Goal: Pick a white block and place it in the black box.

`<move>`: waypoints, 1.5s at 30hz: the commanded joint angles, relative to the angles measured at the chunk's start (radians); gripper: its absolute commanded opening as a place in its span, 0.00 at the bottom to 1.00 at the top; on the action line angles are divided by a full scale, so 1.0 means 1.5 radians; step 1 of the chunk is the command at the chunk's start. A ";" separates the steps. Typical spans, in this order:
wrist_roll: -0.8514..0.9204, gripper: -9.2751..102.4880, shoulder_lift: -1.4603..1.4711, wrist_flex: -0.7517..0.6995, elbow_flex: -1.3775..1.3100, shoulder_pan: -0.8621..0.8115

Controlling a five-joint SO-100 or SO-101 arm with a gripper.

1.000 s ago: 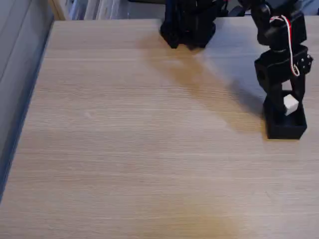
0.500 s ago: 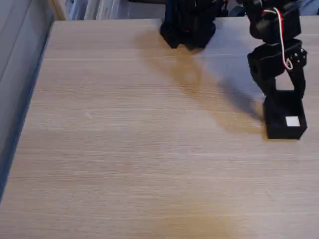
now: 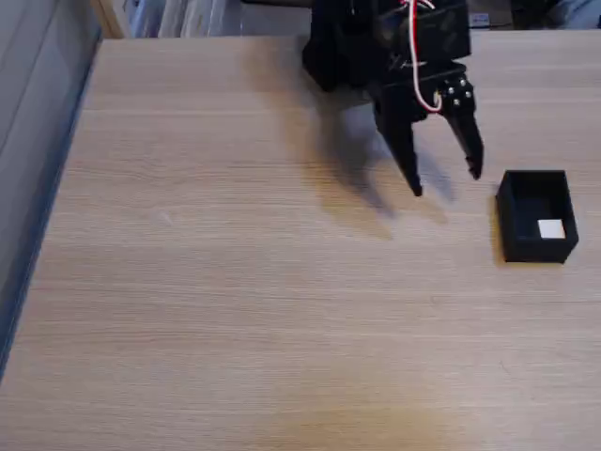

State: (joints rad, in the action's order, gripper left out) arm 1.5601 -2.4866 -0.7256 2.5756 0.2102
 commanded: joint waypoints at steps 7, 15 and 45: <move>0.010 0.33 -0.201 -0.097 0.137 -0.115; 0.039 0.08 -0.312 -0.184 0.196 -0.199; 0.019 0.08 -0.563 -0.414 0.354 -0.188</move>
State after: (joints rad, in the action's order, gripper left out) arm 1.6107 -3.3257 -1.3392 3.0925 -0.1181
